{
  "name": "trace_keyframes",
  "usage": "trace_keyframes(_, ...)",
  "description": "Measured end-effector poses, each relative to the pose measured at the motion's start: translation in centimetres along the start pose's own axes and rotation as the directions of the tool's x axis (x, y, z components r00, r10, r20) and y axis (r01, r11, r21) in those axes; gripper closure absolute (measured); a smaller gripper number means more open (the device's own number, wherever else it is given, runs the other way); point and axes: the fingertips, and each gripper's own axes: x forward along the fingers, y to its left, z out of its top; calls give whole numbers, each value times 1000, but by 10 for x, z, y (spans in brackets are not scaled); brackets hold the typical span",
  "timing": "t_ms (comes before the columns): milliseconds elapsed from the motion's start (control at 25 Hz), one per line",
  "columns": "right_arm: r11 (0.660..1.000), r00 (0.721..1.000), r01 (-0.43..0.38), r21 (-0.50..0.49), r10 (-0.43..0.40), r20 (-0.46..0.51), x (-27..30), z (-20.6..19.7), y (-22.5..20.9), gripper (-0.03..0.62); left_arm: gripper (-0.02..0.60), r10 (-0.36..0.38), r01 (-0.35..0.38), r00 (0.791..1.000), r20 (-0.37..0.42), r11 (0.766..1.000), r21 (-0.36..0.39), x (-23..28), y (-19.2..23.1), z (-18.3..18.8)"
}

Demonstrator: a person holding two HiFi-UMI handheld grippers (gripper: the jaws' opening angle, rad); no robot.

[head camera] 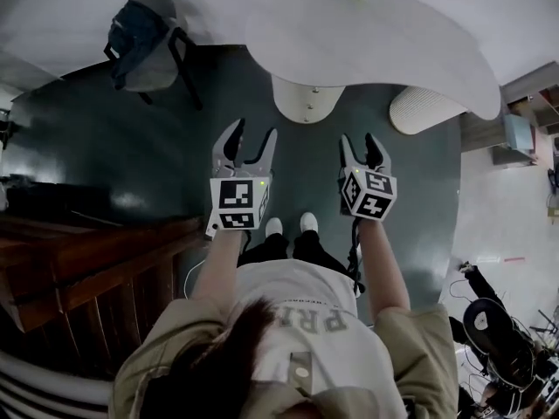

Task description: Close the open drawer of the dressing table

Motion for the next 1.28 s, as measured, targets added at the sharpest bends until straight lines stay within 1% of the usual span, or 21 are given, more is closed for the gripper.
trace_keyframes(120, 1000, 1000, -3, -5, 3, 27, -16, 13, -1, 383, 337, -2, 2, 1000, 5, 1000, 4, 1, -11, 9)
trace_keyframes(240, 1000, 996, -9, -22, 12, 92, -37, 32, 3, 415, 365, 4, -5, 999, 34, 1000, 6, -2, -19, 19)
trace_keyframes(440, 992, 975, 3, -125, 25, 221, -71, 67, 17, 450, 405, 29, -32, 993, 117, 999, 23, -10, -24, 41)
trace_keyframes(520, 986, 963, 18, -163, 27, 268, -81, 77, 21, 462, 439, 21, -26, 987, 160, 999, 29, -14, -27, 50)
trace_keyframes(600, 981, 953, 30, -189, 29, 302, -89, 83, 24, 476, 461, 9, -16, 981, 195, 999, 34, -19, -32, 56)
trace_keyframes(720, 978, 940, 46, -202, 26, 341, -97, 92, 25, 516, 473, -7, -9, 973, 232, 998, 68, -23, -41, 65)
trace_keyframes(840, 975, 928, 62, -212, 22, 372, -103, 99, 25, 551, 504, -15, -13, 964, 267, 995, 104, -26, -48, 72)
trace_keyframes(1080, 970, 910, 65, -235, 39, 413, -113, 111, 26, 585, 570, -14, -28, 949, 316, 991, 130, -33, -54, 83)
trace_keyframes(1280, 969, 896, 52, -241, 62, 440, -123, 119, 31, 588, 572, -20, -30, 936, 352, 990, 138, -43, -54, 91)
